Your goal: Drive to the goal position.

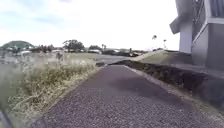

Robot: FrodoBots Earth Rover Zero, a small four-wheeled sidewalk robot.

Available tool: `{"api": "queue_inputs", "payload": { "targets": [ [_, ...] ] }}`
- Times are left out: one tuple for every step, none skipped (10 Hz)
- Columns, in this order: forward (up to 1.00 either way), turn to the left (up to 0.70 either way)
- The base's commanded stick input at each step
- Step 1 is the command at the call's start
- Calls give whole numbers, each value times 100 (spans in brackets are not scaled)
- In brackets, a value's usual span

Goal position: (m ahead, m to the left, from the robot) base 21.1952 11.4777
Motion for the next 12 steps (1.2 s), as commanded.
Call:
{"api": "queue_inputs", "payload": {
  "targets": [
    [70,0],
    [70,0],
    [70,0],
    [70,0],
    [70,0],
    [70,0],
    [70,-1],
    [70,-22],
    [70,-34],
    [70,-35],
    [70,-33],
    [70,-31]
  ]
}}
